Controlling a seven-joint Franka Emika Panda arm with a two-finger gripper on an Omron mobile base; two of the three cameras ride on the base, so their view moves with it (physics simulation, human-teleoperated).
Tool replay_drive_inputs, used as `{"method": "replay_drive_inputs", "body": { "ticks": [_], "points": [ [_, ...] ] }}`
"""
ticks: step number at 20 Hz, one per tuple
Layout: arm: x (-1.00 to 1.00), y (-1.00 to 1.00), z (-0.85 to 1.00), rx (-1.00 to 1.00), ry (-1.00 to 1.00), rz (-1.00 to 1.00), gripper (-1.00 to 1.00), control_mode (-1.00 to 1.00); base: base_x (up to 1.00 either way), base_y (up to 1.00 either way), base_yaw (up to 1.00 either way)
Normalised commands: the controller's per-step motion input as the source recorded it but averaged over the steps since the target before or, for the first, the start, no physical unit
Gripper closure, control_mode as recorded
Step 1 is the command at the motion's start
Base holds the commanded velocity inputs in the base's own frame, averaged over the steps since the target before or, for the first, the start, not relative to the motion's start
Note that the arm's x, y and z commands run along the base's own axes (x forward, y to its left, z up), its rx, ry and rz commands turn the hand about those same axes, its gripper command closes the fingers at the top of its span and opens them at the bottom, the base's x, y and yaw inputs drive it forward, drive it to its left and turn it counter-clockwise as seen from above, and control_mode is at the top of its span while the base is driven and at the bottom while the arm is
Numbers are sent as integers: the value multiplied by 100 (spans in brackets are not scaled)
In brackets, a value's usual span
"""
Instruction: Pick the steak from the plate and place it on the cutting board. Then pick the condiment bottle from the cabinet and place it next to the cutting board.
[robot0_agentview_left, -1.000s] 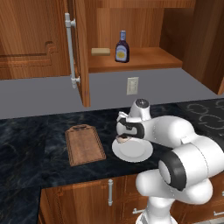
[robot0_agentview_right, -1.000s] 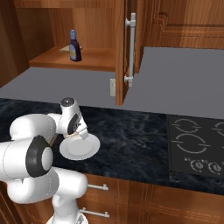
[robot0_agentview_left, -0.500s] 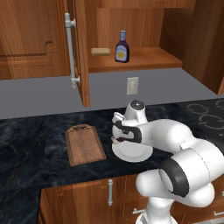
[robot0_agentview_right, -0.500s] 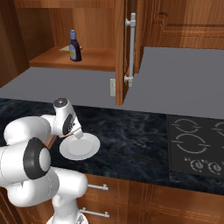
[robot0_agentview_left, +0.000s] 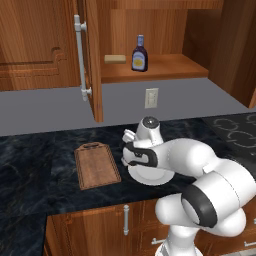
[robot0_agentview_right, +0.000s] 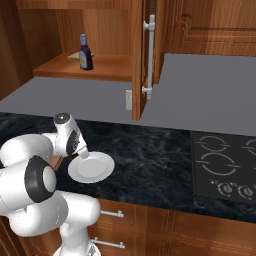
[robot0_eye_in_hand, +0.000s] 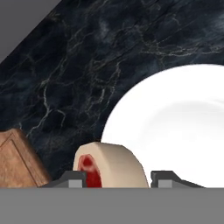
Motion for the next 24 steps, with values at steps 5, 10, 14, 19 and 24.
{"method": "replay_drive_inputs", "body": {
  "ticks": [5,10,14,19,24],
  "points": [
    [0,22,2,0,-1,0,100,-100,0,0,0],
    [0,24,3,0,0,0,100,-100,0,0,0],
    [0,25,4,0,0,0,100,-100,0,0,0],
    [0,25,2,1,-1,-1,100,-100,0,0,0],
    [0,26,1,0,-1,-1,100,-100,0,0,0]
  ]
}}
